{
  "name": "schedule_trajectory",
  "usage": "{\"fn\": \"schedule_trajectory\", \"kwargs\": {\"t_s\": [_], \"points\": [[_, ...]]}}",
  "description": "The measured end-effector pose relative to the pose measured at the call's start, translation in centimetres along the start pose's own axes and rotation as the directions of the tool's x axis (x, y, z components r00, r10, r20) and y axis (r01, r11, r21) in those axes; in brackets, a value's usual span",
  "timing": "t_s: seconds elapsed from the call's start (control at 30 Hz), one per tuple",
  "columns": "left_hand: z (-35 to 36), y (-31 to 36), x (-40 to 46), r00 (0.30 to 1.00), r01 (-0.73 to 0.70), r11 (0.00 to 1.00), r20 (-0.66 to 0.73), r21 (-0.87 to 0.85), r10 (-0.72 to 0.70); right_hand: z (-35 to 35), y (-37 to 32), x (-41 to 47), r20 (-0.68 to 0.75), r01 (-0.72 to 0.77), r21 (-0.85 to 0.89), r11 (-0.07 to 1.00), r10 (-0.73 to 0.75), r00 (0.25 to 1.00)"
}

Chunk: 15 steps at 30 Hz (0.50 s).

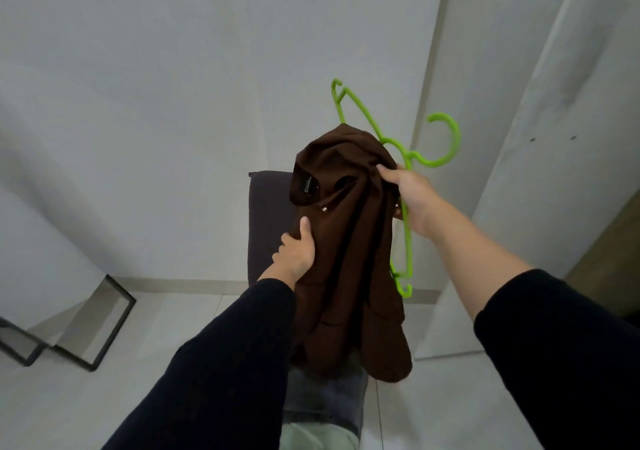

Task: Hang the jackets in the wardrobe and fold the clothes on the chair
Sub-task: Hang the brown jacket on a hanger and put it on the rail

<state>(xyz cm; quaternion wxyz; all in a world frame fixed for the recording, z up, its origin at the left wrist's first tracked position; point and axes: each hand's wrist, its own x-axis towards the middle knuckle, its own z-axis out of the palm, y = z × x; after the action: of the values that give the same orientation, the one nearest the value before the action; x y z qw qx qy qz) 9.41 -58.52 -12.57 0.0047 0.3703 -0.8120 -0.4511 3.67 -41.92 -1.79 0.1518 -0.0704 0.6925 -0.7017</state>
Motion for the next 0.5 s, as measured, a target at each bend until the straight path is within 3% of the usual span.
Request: {"fn": "schedule_trajectory", "kwargs": {"t_s": [0.13,0.23,0.3,0.4,0.5], "points": [[-0.7,2.7,-0.5,0.995,0.035,0.943,0.099,-0.332,-0.002,-1.0,-0.6,-2.1,-0.004,0.023,-0.008,1.0,-0.023,1.0],[-1.4,4.3,-0.8,0.98,0.071,0.884,0.196,-0.462,0.023,-2.6,-0.4,-3.2,-0.046,0.025,-0.019,0.999,-0.026,0.999],[-1.8,5.3,-1.5,0.985,0.019,0.851,0.158,-0.524,0.075,-4.0,0.1,-3.9,-0.073,0.013,-0.048,0.999,-0.016,0.997],[-2.2,7.4,-2.0,0.989,-0.106,0.869,0.038,-0.484,0.142,-6.1,1.0,-5.0,-0.119,-0.056,-0.114,0.992,0.042,0.992],[-2.6,10.3,-3.6,0.967,-0.25,0.893,-0.042,-0.375,0.253,-8.2,1.2,-6.6,-0.154,-0.146,-0.31,0.94,0.102,0.983]]}}
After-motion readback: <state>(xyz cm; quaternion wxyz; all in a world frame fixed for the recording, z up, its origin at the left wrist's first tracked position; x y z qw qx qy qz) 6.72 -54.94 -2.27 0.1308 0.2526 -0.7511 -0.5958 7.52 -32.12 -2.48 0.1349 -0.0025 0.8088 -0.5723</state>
